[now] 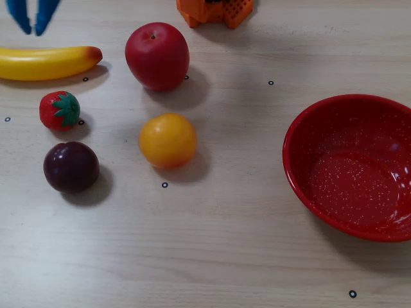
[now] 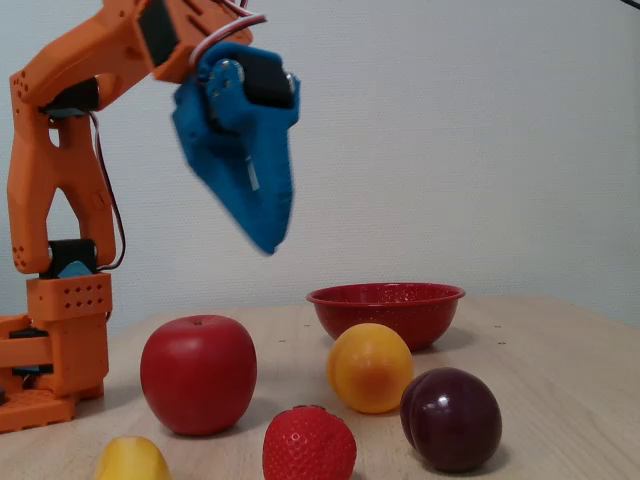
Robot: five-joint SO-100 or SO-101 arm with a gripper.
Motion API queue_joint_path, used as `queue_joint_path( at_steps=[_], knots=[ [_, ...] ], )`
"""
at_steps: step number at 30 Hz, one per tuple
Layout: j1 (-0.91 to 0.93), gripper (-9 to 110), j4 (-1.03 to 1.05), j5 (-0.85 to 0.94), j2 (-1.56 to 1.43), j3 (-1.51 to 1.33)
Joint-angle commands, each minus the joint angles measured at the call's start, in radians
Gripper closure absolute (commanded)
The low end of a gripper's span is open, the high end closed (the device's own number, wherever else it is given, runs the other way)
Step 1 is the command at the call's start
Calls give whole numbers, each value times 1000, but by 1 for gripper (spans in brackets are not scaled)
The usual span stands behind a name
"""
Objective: Put the banana in the red bowl.
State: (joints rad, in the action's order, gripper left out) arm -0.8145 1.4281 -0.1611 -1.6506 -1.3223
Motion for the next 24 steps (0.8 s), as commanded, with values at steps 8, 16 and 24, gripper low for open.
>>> queue_joint_path(
  at_steps=[8, 16, 24],
  knots=[
    [-270, 101, 26, -359, 132, 143],
    [-456, 91, -71, -566, 215, 121],
    [-508, 66, -158, -689, 353, 153]
  ],
)
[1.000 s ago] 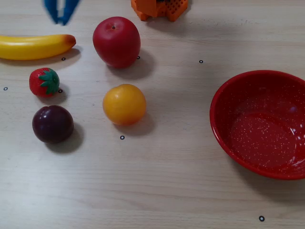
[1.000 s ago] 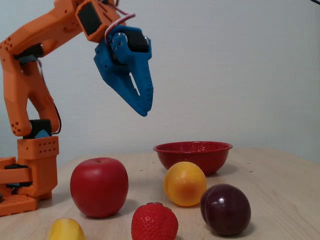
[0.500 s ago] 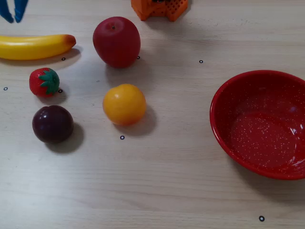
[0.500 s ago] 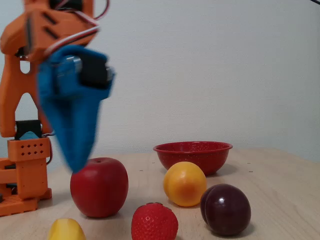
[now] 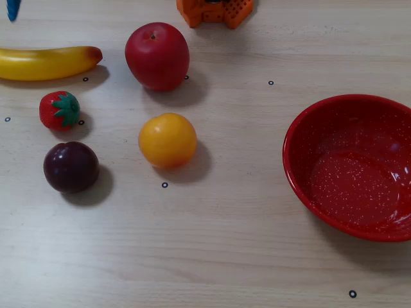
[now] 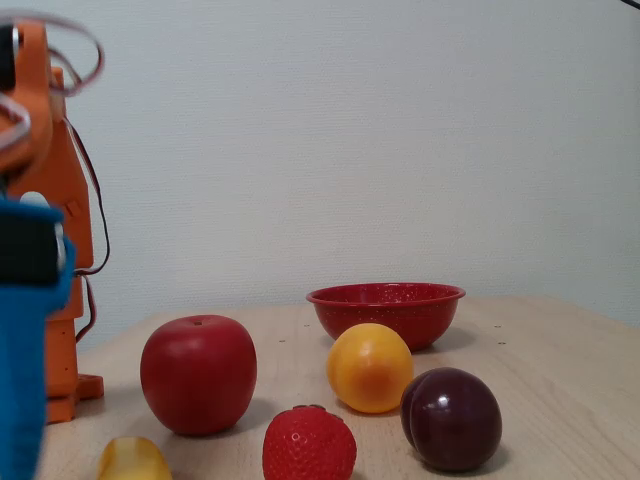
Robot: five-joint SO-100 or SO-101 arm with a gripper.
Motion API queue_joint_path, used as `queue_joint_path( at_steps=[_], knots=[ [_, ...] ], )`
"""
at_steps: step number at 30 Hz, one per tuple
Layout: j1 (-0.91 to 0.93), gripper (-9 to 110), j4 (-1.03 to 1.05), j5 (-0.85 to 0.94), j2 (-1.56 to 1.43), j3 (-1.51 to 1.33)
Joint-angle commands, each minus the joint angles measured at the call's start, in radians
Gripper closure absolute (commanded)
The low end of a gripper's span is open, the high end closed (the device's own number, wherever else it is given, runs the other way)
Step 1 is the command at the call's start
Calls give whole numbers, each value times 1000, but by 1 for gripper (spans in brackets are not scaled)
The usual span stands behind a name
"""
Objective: Put the banana in the red bowl.
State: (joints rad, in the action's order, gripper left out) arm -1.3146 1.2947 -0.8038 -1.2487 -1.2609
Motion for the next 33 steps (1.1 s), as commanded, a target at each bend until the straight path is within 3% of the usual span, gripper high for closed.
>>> queue_joint_path(
  at_steps=[1, 5, 10, 18, 29, 33],
  knots=[
    [-8, 62, -17, -64, -34, 97],
    [8, 51, -3, -117, 5, 104],
    [29, 47, 109, -213, 14, 149],
    [67, 47, 133, -356, 75, 150],
    [115, 48, 54, -413, 150, 89],
    [112, 54, 2, -428, 167, 57]
  ],
)
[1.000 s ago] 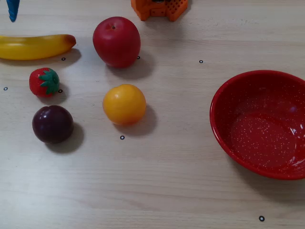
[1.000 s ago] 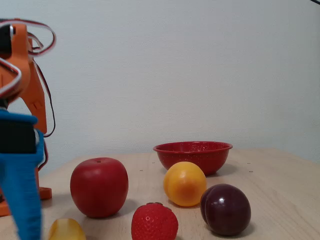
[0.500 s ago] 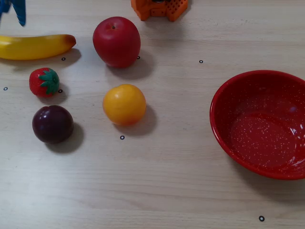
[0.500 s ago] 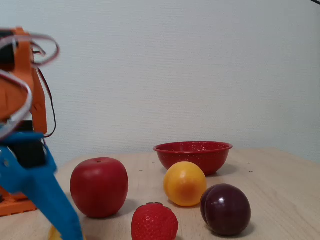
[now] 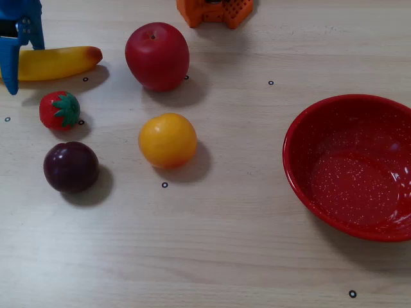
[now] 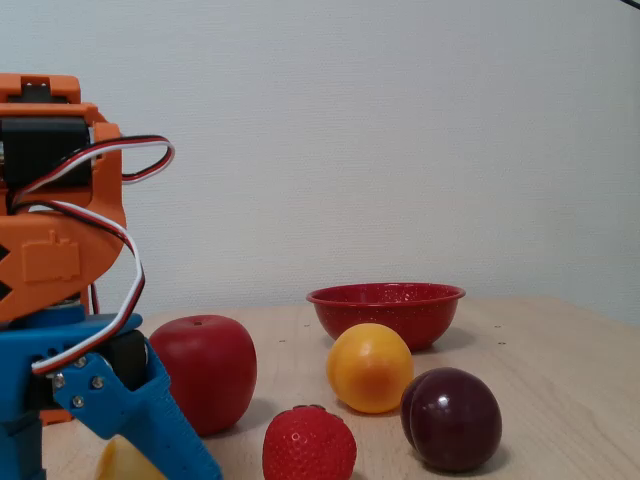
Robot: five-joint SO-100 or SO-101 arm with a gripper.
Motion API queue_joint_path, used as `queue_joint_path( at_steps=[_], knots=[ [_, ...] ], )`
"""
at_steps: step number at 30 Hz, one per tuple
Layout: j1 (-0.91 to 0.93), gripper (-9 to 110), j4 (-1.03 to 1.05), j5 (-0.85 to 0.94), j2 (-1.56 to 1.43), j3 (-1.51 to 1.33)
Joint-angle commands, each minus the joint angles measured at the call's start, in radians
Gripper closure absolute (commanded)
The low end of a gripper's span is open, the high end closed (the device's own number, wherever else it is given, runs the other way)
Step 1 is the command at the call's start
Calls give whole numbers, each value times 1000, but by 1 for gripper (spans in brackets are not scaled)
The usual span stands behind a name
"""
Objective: Put the banana in the red bowl.
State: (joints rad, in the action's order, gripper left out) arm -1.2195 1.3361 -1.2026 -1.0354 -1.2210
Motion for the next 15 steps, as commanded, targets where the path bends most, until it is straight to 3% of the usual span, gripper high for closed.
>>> queue_joint_path(
  at_steps=[1, 9, 12, 15],
  knots=[
    [14, 57, -58, -35, -44, 5],
    [-3, 80, -138, -49, -43, -43],
    [-6, 99, -156, -28, -43, -43],
    [-14, 101, -166, -12, -41, -38]
  ],
)
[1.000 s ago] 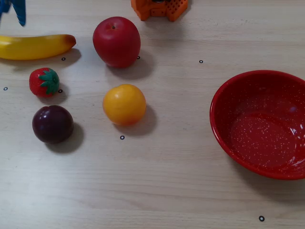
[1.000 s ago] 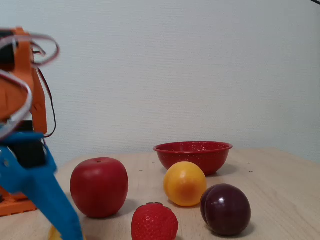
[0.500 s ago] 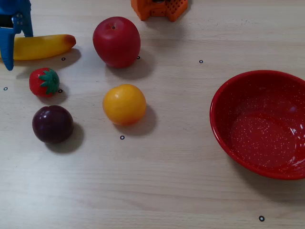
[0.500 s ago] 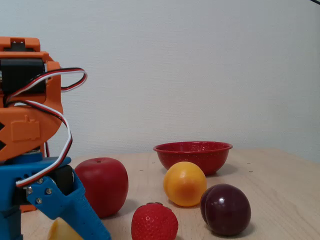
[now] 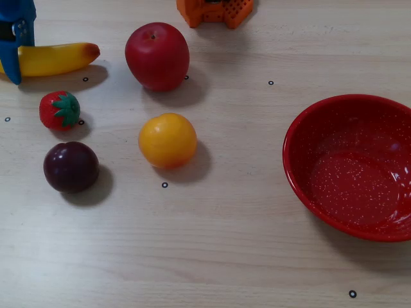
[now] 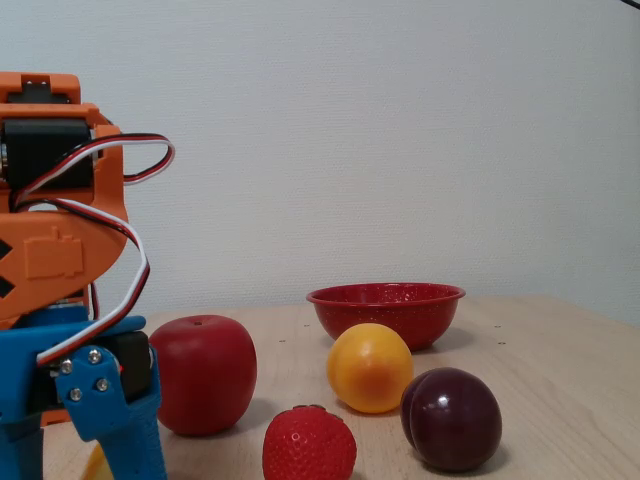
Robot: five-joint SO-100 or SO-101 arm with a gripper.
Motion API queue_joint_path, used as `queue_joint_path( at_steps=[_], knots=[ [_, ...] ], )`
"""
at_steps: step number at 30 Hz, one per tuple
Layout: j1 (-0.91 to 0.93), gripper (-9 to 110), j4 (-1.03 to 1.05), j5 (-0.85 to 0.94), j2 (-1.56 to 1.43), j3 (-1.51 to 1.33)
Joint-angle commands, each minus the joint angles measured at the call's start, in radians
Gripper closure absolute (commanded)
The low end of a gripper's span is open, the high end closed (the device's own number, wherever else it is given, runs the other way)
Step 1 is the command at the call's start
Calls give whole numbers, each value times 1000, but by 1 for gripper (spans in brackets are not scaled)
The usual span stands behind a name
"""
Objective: Put the banana in the red bowl.
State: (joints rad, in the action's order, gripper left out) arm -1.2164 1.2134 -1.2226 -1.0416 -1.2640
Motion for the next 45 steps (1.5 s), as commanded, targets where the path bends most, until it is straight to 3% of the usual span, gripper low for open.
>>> queue_joint_path(
  at_steps=[1, 11, 28, 37, 45],
  knots=[
    [-18, 101, -48, 8, -34, 5],
    [-40, 101, -15, 101, -104, 83],
    [-35, 101, 511, 252, -525, 391],
    [273, 101, 604, 561, -652, 445],
    [727, 101, 580, 868, -641, 446]
  ],
)
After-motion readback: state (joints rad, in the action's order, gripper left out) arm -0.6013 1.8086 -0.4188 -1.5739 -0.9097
